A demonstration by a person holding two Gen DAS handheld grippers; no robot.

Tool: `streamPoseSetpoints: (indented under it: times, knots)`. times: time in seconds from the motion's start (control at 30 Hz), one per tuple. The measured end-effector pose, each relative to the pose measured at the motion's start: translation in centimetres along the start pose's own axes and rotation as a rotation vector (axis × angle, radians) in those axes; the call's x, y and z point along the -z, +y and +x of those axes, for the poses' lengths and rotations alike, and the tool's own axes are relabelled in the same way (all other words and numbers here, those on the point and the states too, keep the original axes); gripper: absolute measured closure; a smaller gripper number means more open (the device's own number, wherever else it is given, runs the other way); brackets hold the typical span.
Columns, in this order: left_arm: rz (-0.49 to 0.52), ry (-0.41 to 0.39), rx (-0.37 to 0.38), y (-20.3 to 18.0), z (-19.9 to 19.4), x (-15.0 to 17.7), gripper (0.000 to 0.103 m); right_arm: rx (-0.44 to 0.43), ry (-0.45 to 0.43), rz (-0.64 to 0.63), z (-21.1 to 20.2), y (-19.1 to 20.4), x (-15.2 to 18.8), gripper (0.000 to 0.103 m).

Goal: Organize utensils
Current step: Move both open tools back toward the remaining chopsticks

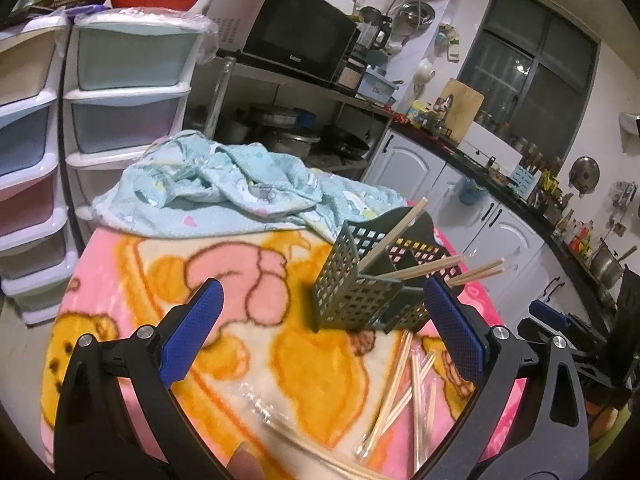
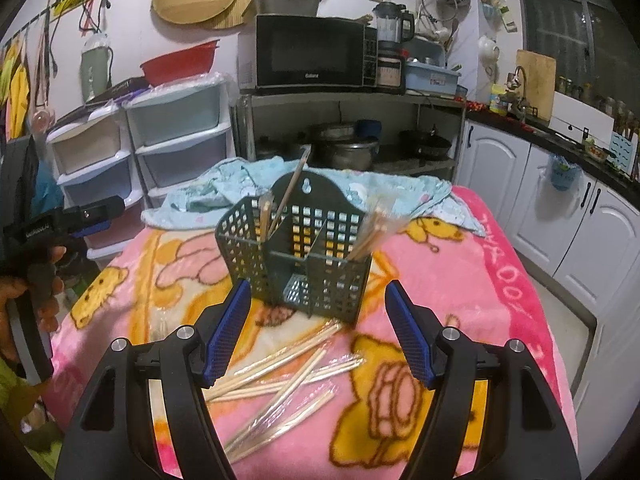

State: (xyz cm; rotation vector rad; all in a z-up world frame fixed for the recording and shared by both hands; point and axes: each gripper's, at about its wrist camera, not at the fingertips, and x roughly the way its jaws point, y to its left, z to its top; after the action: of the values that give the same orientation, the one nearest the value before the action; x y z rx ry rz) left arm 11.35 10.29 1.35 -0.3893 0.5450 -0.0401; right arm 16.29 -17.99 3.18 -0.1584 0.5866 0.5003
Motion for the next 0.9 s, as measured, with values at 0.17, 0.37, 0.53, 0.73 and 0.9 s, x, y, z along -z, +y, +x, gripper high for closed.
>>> streamPoseSetpoints:
  times: [0.17, 0.37, 0.53, 0.73, 0.9]
  knots:
    - [-0.014, 0.027, -0.015, 0.6, 0.1, 0.7, 0.011, -0.006, 0.036, -0.001, 0.5, 0.3, 1.1, 0.036]
    - [-0.033, 0.056, -0.034, 1.4, 0.2, 1.5, 0.011, -0.004, 0.072, -0.004, 1.0, 0.6, 2.4, 0.036]
    - [-0.036, 0.089, -0.036, 1.8, 0.6, 2.5, 0.011, 0.001, 0.113, -0.003, 1.5, 0.4, 3.8, 0.036]
    - [-0.054, 0.142, -0.038, 2.1, 1.2, 4.1, 0.011, 0.019, 0.178, 0.009, 2.7, 0.0, 5.5, 0.036]
    - [-0.060, 0.177, -0.031, 2.2, 1.6, 5.2, 0.011, 0.033, 0.221, 0.027, 3.9, -0.5, 6.7, 0.036]
